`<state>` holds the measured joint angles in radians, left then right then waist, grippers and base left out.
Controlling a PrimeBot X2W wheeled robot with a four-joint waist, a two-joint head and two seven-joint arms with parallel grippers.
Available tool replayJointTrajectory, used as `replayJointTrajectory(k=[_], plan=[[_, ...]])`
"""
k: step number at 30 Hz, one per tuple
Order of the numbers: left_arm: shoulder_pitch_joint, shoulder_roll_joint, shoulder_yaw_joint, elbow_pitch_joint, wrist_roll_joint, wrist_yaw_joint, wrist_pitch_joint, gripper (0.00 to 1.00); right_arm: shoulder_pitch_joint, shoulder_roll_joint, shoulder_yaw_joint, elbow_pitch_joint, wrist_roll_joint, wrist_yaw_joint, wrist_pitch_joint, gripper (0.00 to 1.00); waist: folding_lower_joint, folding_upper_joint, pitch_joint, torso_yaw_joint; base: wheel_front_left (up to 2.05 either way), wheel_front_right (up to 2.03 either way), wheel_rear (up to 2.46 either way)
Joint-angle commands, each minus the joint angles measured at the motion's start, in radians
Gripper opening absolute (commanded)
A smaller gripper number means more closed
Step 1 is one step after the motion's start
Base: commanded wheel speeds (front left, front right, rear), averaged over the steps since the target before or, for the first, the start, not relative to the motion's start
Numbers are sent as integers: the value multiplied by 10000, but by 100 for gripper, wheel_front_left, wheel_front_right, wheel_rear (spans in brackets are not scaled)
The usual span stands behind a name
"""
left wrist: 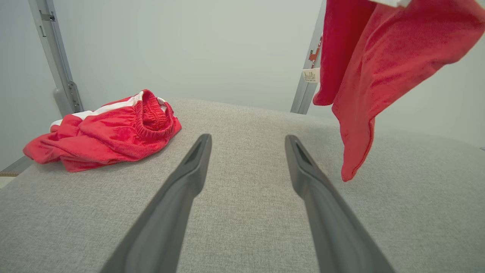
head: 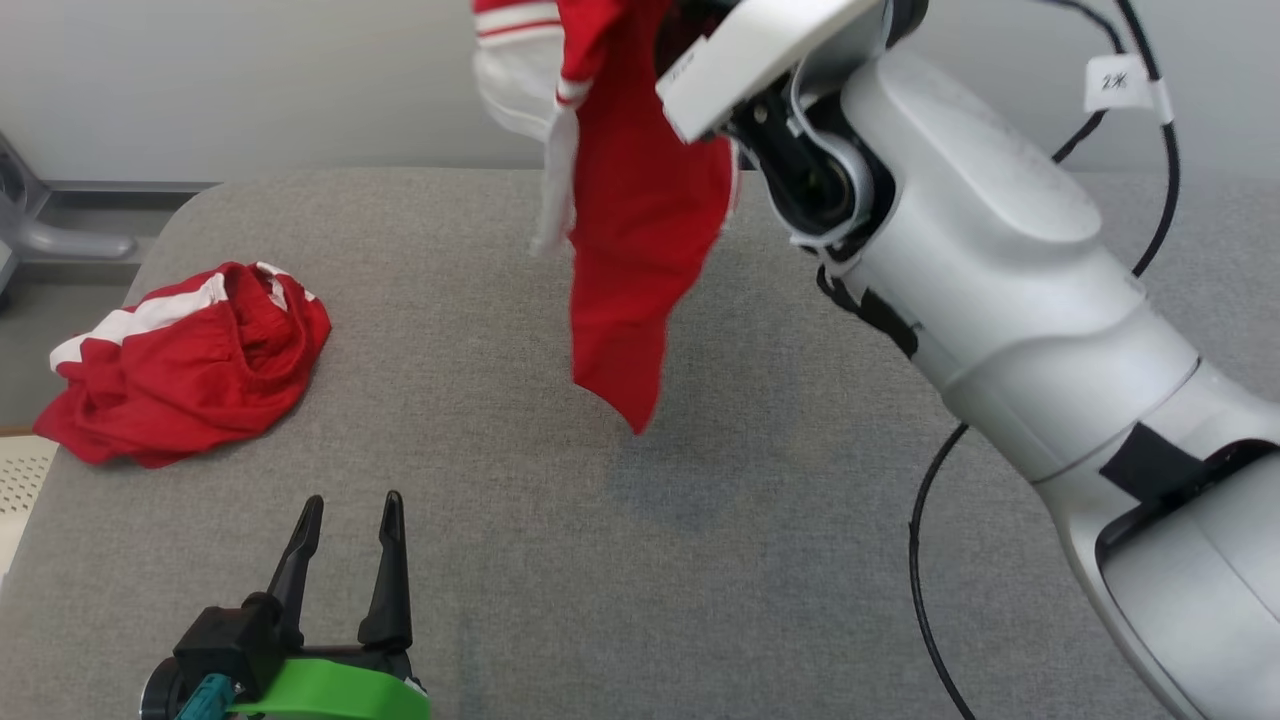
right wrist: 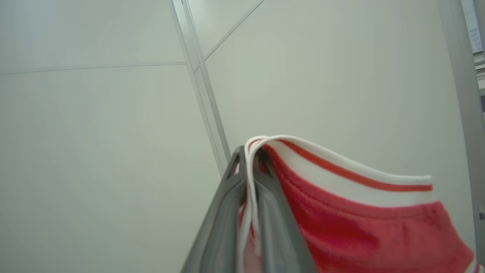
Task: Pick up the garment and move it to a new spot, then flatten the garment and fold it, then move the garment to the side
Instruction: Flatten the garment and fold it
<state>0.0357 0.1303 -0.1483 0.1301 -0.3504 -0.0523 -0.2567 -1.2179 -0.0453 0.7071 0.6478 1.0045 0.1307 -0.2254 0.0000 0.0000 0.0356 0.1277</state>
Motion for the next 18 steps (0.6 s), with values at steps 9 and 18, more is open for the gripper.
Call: replayJointTrajectory(k=[9,18], plan=[[-403,-34,82,-225,111,98,-72,100,32,-659,-265,1392,82,-1,-114,0,0,0,712,-71,0,0,0],[-859,-87,-19,-124,200,-12,-81,100,1659,-2511,938,3607,-827,-1,332,0,0,0,1096,-297,0,0,0]])
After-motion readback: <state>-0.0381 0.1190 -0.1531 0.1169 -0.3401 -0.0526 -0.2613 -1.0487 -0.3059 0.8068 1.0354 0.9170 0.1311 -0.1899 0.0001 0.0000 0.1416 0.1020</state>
